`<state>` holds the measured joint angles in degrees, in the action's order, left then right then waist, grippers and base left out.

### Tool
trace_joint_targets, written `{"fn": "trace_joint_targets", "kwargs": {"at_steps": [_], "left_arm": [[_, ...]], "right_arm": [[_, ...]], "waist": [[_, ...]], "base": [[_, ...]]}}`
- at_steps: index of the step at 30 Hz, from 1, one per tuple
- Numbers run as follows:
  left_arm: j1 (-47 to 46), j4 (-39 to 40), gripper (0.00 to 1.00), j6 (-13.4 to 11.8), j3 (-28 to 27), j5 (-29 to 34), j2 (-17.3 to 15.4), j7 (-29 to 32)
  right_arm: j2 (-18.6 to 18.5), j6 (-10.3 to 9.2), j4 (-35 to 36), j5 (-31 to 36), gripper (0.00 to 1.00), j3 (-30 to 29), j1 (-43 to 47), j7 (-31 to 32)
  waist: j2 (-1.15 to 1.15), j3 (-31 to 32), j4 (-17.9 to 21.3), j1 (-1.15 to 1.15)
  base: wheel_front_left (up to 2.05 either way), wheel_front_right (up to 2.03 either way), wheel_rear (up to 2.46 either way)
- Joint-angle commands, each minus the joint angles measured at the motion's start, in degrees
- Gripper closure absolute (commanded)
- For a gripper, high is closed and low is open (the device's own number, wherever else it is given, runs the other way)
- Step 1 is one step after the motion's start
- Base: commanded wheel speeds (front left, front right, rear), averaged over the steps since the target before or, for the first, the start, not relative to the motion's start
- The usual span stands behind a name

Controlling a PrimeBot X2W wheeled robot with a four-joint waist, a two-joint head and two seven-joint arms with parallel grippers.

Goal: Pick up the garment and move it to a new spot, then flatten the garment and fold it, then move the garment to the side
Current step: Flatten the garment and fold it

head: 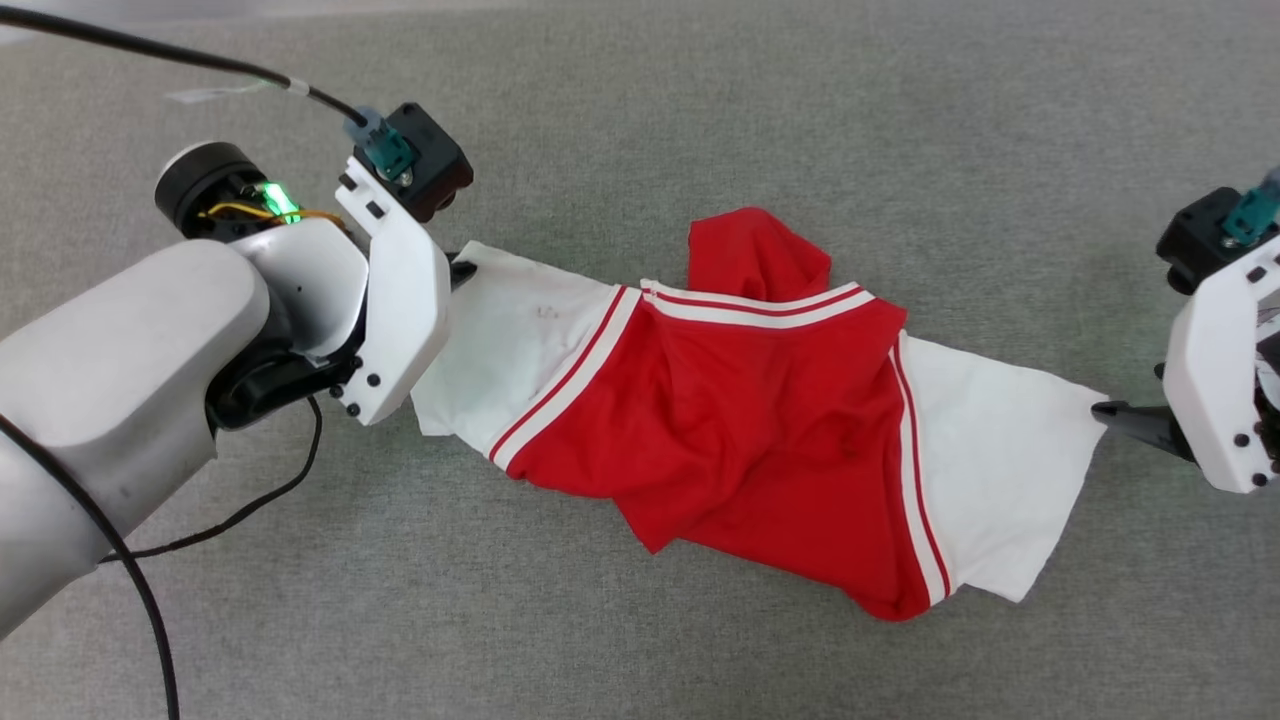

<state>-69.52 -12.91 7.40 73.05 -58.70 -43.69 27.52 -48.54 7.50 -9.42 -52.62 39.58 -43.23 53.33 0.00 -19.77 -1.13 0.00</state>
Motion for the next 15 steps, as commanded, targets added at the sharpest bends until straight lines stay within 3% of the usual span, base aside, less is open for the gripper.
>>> {"fn": "trace_joint_targets", "kwargs": {"at_steps": [1, 7, 13, 14, 15], "left_arm": [[-0.66, 0.05, 1.0, -0.04, -0.26, 0.38, 0.3, -0.43], [-2.15, 0.24, 1.0, -0.04, -0.14, 0.62, 1.09, -1.31], [-1.79, -0.39, 1.0, -0.04, 0.01, 0.16, 1.29, -2.18], [-1.49, -0.63, 1.0, -0.04, 0.04, 0.11, 1.22, -2.25], [-1.1, -0.95, 1.0, -0.04, 0.08, -0.01, 1.16, -2.42]], "right_arm": [[0.97, -0.02, -1.04, -0.35, 0.0, 0.86, -1.21, 0.81], [4.54, -0.01, -6.37, -1.87, 0.0, 4.97, -1.82, 2.47], [7.25, -0.01, -9.01, -2.71, 0.0, 9.68, 0.66, -1.14], [7.27, -0.01, -9.4, -2.28, 0.19, 9.83, 0.23, -2.41], [7.4, -0.02, -9.91, -2.14, 0.93, 9.73, -0.26, -3.7]], "waist": [[0.0, -1.14, -0.73, 0.0], [0.0, -3.68, -2.01, 0.0], [0.0, -4.24, -2.21, 0.0], [0.0, -3.95, -2.12, 0.0], [0.0, -3.47, -2.02, 0.0]], "base": [[0.0, 0.0, 0.0], [0.0, 0.0, 0.0], [0.0, 0.0, 0.0], [0.0, 0.0, 0.0], [0.0, 0.0, 0.0]]}}
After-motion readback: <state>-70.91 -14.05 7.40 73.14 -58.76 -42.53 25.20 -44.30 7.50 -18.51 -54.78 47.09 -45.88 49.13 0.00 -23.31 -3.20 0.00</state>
